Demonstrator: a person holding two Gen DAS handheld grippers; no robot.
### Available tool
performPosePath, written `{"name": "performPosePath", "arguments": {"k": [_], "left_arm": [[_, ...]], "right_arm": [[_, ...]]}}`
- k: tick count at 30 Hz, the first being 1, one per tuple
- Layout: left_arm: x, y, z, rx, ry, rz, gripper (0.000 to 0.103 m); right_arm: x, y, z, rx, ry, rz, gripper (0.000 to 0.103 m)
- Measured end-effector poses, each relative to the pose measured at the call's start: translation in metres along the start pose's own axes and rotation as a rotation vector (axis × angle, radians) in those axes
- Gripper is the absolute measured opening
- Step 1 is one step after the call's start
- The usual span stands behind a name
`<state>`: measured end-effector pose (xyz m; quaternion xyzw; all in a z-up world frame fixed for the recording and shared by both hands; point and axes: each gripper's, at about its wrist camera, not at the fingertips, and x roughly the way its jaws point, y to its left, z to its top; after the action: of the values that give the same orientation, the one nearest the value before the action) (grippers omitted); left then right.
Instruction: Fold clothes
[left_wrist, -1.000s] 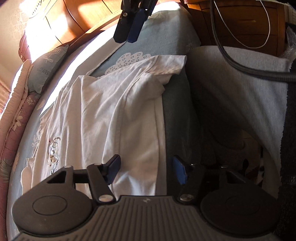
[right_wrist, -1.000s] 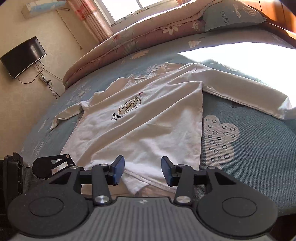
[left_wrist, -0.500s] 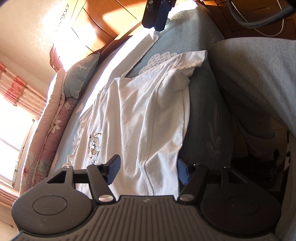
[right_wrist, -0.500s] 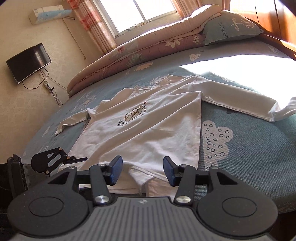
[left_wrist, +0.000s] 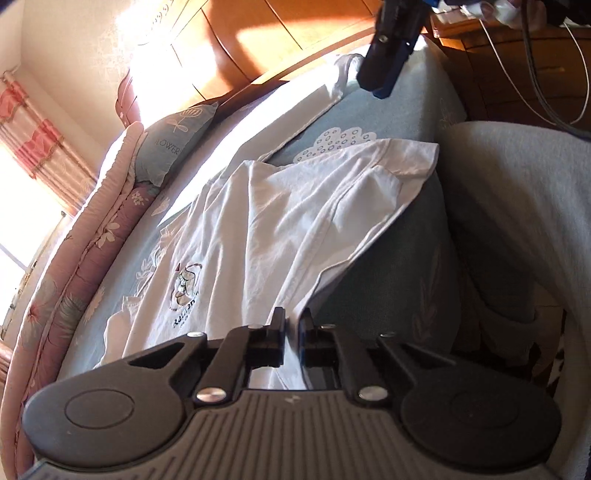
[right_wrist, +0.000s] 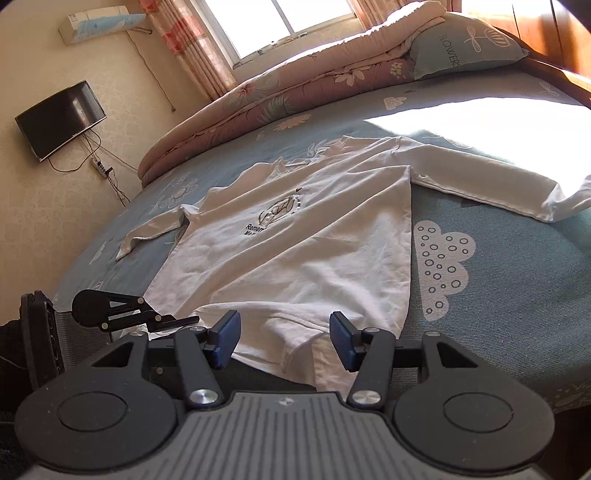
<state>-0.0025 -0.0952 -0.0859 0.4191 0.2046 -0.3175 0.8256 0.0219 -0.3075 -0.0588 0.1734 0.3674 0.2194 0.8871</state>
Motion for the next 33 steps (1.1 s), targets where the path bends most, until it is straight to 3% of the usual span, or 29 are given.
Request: {"name": "performPosePath", "arguments": {"k": [5, 9, 15, 17, 18, 19, 24, 26, 29, 30, 33], "left_arm": [[-0.004, 0.016, -0.004, -0.122, 0.009, -0.036, 0.005], [-0.002, 0.010, -0.008, -0.112, 0.018, -0.054, 0.005], [0.009, 0.007, -0.010, -0.118, 0.042, -0.094, 0.006], [0.012, 0.007, -0.011, -0.120, 0.051, -0.116, 0.006], [0.013, 0.006, -0.011, -0.121, 0.056, -0.132, 0.005], [0.014, 0.006, -0.011, -0.122, 0.061, -0.147, 0.005], [0.008, 0.018, -0.009, -0.223, 0.071, -0.312, 0.002], [0.002, 0.029, -0.010, -0.249, 0.063, -0.336, 0.002], [-0.007, 0.044, -0.012, -0.289, 0.050, -0.372, 0.009], [-0.010, 0.050, -0.013, -0.302, 0.045, -0.384, 0.009], [-0.019, 0.065, -0.014, -0.342, 0.033, -0.420, 0.023]], "right_arm": [[0.019, -0.039, -0.016, 0.163, 0.033, -0.063, 0.059], [0.032, -0.057, -0.029, 0.227, 0.054, -0.107, 0.059], [0.038, -0.074, -0.028, 0.299, -0.001, -0.039, 0.057], [0.043, -0.079, -0.027, 0.315, 0.003, -0.023, 0.041], [0.048, -0.079, -0.027, 0.301, 0.025, -0.021, 0.018], [0.053, -0.076, -0.028, 0.267, 0.047, -0.027, 0.009], [0.037, -0.068, -0.018, 0.186, 0.053, -0.055, 0.008], [0.022, -0.070, -0.011, 0.155, 0.073, -0.072, 0.008], [0.018, -0.073, -0.006, 0.132, 0.174, -0.107, 0.011], [0.017, -0.069, -0.004, 0.096, 0.189, -0.160, 0.014], [0.007, -0.053, 0.010, 0.011, 0.142, -0.241, 0.027]]}}
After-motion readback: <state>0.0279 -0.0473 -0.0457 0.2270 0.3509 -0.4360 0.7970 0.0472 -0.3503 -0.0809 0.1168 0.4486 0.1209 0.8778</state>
